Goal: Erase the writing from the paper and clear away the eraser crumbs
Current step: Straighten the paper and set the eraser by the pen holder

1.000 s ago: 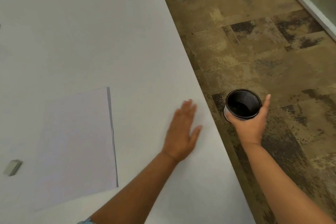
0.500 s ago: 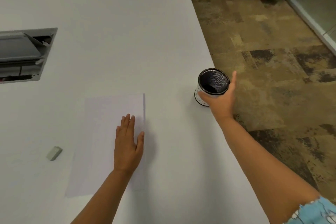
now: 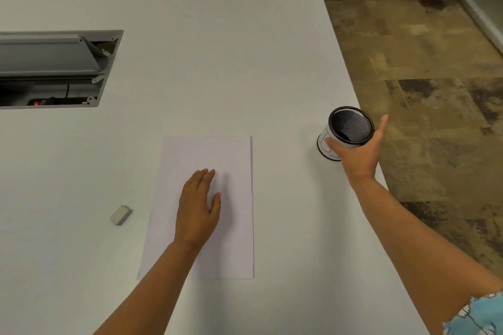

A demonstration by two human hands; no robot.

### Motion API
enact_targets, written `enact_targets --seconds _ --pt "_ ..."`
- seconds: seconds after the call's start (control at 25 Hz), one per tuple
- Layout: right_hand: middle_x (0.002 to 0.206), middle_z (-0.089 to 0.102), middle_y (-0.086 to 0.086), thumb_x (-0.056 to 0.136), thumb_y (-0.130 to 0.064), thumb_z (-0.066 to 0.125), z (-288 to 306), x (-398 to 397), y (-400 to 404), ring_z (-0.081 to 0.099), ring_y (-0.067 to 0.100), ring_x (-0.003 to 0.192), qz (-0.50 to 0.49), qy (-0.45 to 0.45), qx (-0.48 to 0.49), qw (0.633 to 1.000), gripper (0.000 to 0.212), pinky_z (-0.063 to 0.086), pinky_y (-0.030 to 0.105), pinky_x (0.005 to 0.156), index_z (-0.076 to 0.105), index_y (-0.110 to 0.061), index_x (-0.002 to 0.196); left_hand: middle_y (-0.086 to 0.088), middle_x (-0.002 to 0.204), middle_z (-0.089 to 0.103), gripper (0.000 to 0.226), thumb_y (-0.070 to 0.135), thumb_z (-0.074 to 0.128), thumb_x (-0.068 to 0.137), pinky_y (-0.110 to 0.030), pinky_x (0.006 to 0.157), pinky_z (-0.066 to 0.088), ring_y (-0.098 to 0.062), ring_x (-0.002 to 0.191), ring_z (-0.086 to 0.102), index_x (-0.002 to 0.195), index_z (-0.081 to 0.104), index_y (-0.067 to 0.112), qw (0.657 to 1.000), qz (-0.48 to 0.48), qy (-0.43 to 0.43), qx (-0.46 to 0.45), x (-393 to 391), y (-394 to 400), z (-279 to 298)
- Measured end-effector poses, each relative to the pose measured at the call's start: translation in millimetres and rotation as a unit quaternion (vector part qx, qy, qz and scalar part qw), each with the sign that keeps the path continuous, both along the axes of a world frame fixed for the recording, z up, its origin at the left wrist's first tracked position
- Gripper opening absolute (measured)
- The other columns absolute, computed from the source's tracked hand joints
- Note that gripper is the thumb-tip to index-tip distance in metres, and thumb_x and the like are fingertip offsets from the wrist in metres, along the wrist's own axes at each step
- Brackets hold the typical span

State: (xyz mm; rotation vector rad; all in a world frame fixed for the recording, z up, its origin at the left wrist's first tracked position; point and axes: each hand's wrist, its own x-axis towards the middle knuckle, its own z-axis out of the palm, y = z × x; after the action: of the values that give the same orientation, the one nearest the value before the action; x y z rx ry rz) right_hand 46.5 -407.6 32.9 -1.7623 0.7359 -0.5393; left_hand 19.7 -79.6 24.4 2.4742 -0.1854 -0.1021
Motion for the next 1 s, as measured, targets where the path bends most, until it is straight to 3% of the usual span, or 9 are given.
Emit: enact_targets --seconds 0.12,0.2,0.28,0.4,0.52,0.68,0.8,0.92,1.0 --pt "0.15 0.021 0.001 0.054 -0.022 0.087 3 -9 13 0.02 0.004 0.133 -0.04 -0.005 -0.01 0.999 0.128 0.019 0.029 0.112 -0.005 -0.024 0.143 -0.014 0.139 0.046 0.045 0.02 0.051 0.09 -0.043 0.109 0.031 -0.029 0.13 0.038 0.133 0.046 0.008 0.999 0.018 -0.031 0.031 10 22 4" --pt "0.152 0.017 0.01 0.061 -0.026 0.083 -1 -24 37 0.017 0.016 0.139 -0.103 -0.02 -0.041 0.994 0.118 0.016 0.036 0.115 0.0 -0.016 0.144 -0.022 0.135 0.047 0.051 0.02 0.054 0.084 -0.046 0.107 0.03 -0.037 0.127 0.04 0.131 0.047 0.002 0.993 0.075 -0.044 0.074 19 49 4" --pt "0.148 0.026 0.013 0.069 -0.023 0.077 -9 -47 72 0.023 0.025 0.137 -0.137 -0.036 -0.072 0.987 0.099 0.018 0.033 0.114 0.012 -0.01 0.142 -0.027 0.137 0.041 0.061 0.019 0.062 0.082 -0.049 0.108 0.026 -0.041 0.128 0.035 0.135 0.04 0.001 0.981 0.153 -0.004 0.123 24 79 4" --pt "0.141 0.036 0.013 0.074 -0.009 0.071 -17 -72 127 0.033 0.027 0.13 -0.081 -0.046 -0.088 0.992 0.08 0.021 0.021 0.108 0.023 -0.009 0.138 -0.025 0.14 0.036 0.07 0.019 0.065 0.078 -0.052 0.104 0.029 -0.041 0.128 0.032 0.138 0.032 0.002 0.957 0.219 0.092 0.168 21 109 5" --pt "0.135 0.041 0.009 0.074 -0.001 0.068 -16 -79 164 0.041 0.023 0.124 0.024 -0.052 -0.088 0.995 0.078 0.03 0.031 0.106 0.025 -0.017 0.137 -0.024 0.133 0.042 0.057 0.005 0.057 0.077 -0.051 0.094 0.037 -0.041 0.122 0.036 0.132 0.041 -0.001 0.952 0.227 0.113 0.173 19 121 4" --pt "0.133 0.043 0.002 0.077 -0.003 0.065 -6 -77 188 0.042 0.019 0.123 0.095 -0.054 -0.066 0.992 0.071 0.034 0.031 0.105 0.03 -0.021 0.135 -0.027 0.113 0.055 0.037 -0.006 0.045 0.081 -0.044 0.082 0.043 -0.044 0.104 0.05 0.115 0.058 -0.006 0.953 0.243 0.093 0.154 20 124 10" --pt "0.13 0.046 0.005 0.078 -0.005 0.065 -1 -76 199 0.044 0.017 0.121 0.173 -0.041 -0.083 0.981 0.058 0.037 0.036 0.103 0.04 -0.011 0.13 -0.022 0.108 0.062 0.035 0.002 0.051 0.083 -0.041 0.086 0.044 -0.04 0.1 0.057 0.117 0.059 0.001 0.958 0.276 0.053 0.057 23 103 28" --pt "0.133 0.041 -0.006 0.078 -0.022 0.069 5 -71 210 0.043 0.004 0.118 0.347 0.025 -0.078 0.934 0.065 0.037 0.02 0.101 0.036 -0.023 0.134 -0.013 0.09 0.067 0.04 0.01 0.067 0.077 -0.035 0.078 0.05 -0.031 0.083 0.065 0.115 0.059 0.007 0.961 0.22 0.119 -0.118 21 38 48" --pt "0.129 0.044 -0.009 0.077 -0.026 0.071 8 -65 211 0.046 0.002 0.112 0.379 0.042 -0.101 0.919 0.064 0.039 0.014 0.097 0.038 -0.026 0.132 -0.006 0.086 0.065 0.046 0.014 0.071 0.074 -0.031 0.072 0.052 -0.023 0.076 0.065 0.117 0.056 0.01 0.961 0.165 0.161 -0.154 17 -1 51"
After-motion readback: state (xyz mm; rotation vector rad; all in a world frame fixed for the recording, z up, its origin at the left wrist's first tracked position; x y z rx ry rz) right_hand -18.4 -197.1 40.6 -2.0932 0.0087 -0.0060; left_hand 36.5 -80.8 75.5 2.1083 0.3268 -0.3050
